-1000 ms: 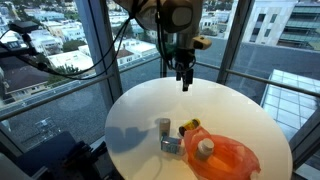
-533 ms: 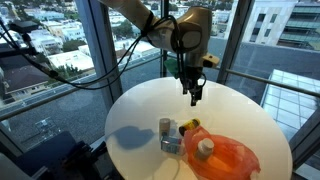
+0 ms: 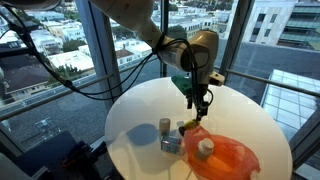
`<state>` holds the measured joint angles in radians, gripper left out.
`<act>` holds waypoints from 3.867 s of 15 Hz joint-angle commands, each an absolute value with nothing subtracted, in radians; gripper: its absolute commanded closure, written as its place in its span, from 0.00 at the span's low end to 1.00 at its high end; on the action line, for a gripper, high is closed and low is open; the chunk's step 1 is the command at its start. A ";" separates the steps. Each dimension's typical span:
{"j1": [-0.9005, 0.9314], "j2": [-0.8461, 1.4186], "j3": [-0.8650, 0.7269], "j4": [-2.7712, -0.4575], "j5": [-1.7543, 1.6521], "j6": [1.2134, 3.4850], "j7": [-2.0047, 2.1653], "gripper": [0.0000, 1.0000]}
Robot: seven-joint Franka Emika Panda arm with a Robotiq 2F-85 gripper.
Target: Put the yellow and brown bottle in the plastic bag
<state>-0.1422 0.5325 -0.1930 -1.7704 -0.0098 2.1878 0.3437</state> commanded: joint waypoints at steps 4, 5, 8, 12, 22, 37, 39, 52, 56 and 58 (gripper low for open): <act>-0.140 0.566 -0.202 -1.738 -0.008 2.181 0.341 0.00; -0.140 0.567 -0.202 -1.735 -0.008 2.180 0.341 0.00; -0.146 0.583 -0.201 -1.737 -0.003 2.200 0.339 0.00; -0.154 0.600 -0.195 -1.747 0.010 2.215 0.322 0.00; -0.154 0.606 -0.193 -1.807 0.000 2.284 0.287 0.00; -0.120 0.567 -0.192 -1.919 -0.009 2.447 0.237 0.68; -0.111 0.547 -0.188 -1.924 -0.002 2.456 0.242 0.71; -0.151 0.438 -0.215 -1.853 0.053 2.405 0.303 0.71; -0.176 0.436 -0.248 -1.823 0.061 2.390 0.356 0.71; -0.190 0.438 -0.264 -1.814 0.061 2.385 0.370 0.71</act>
